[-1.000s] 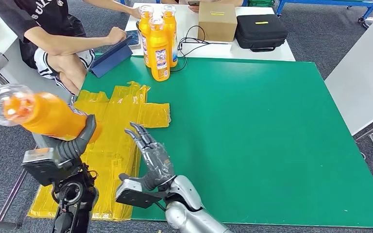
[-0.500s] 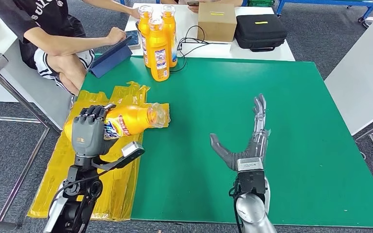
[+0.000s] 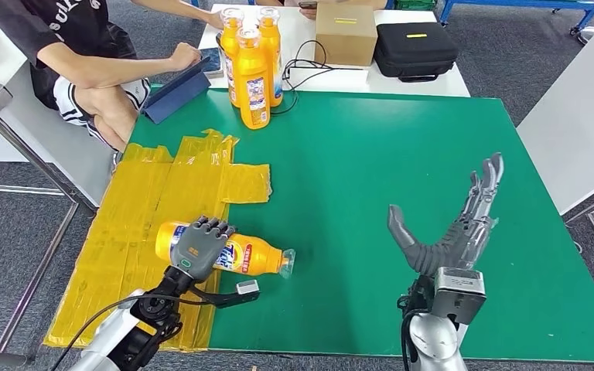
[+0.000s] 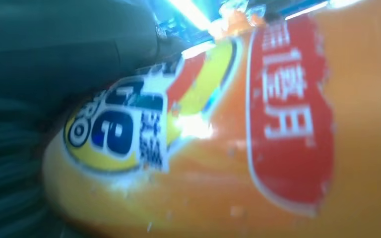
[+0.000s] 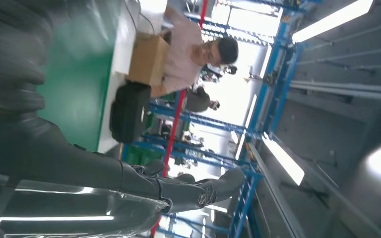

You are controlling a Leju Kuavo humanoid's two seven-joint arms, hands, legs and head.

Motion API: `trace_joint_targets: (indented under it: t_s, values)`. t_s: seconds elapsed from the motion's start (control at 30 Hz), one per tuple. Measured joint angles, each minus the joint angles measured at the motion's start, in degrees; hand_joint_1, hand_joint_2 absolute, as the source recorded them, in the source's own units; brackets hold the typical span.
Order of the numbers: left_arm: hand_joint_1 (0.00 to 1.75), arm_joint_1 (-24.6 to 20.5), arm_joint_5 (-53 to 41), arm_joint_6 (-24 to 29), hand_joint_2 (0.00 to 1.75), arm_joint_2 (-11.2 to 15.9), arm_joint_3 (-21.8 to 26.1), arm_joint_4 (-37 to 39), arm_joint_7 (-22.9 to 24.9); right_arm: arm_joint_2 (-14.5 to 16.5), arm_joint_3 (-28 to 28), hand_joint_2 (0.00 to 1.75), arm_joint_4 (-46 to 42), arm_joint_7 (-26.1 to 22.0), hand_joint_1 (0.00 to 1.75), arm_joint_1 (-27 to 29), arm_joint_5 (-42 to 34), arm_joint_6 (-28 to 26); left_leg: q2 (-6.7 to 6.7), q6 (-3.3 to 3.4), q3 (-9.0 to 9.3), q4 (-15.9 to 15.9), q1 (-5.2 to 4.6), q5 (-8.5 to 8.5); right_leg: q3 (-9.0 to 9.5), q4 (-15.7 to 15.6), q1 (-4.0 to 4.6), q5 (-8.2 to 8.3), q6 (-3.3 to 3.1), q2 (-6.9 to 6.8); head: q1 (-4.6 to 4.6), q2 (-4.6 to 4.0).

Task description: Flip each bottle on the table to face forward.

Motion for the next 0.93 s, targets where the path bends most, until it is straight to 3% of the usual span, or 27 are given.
trace_joint_targets:
  t_s: [0.2,0.23,0.33,0.37,0.43,0.57,0.93]
  values:
    - [1.75,-5.43,0.00,-6.13,1.75,-1.20,-5.44,5.71,0.70,1.62,-3.30,1.75,-5.36,1.85,0.00,-0.01,5.55,1.07,-0.36,-0.01,0.35,-0.02,0.00,0.00,0.42,-0.01,0.01,-0.12,-0.04,-0.32,-0.01,-0.01]
    - [1.64,-6.21,-0.01,-7.21,1.75,-1.33,-6.98,6.42,1.34,1.91,-3.92,1.75,-6.01,2.07,0.00,-0.09,6.37,1.60,-0.43,-0.02,0.48,-0.04,0.00,-0.02,0.48,-0.01,0.01,-0.19,-0.06,-0.37,-0.01,-0.01]
    - [0.33,-8.09,0.09,-9.30,1.75,-1.53,-12.07,8.19,2.96,2.78,-5.47,1.75,-6.97,2.35,0.00,-0.74,7.87,2.76,-0.54,-0.16,0.96,-0.08,0.00,-0.14,0.62,-0.03,0.01,-0.43,-0.22,-0.44,0.00,-0.01]
    - [0.00,-8.47,0.14,-9.37,1.75,-1.61,-13.35,8.60,3.47,3.06,-5.85,1.75,-7.04,2.38,0.00,-1.07,8.13,3.00,-0.55,-0.20,1.07,-0.08,0.00,-0.17,0.67,-0.03,0.01,-0.46,-0.26,-0.44,0.00,-0.01]
    - [0.00,-8.93,0.10,-8.52,1.75,-1.88,-15.46,9.28,5.26,3.72,-6.59,1.75,-7.06,2.36,0.00,-1.79,8.79,3.57,-0.54,-0.20,1.17,-0.08,0.00,-0.16,0.74,-0.03,0.01,-0.43,-0.25,-0.42,0.00,-0.01]
    - [0.00,-9.22,0.02,-6.39,0.00,-2.45,-17.74,10.32,8.66,4.92,-7.55,0.00,-7.01,2.34,0.00,-2.70,10.09,4.71,-0.51,-0.13,1.14,-0.07,-0.01,-0.07,1.02,-0.03,0.01,-0.28,-0.08,-0.42,0.00,-0.01]
    - [0.00,-9.89,1.42,1.29,0.00,-3.21,-14.34,10.94,10.57,6.03,-7.75,0.00,-5.44,2.27,0.00,-3.13,11.29,5.42,-0.38,-0.12,0.82,-0.06,0.01,-0.02,0.92,0.01,0.03,-0.24,-0.03,-0.38,-0.01,-0.01]
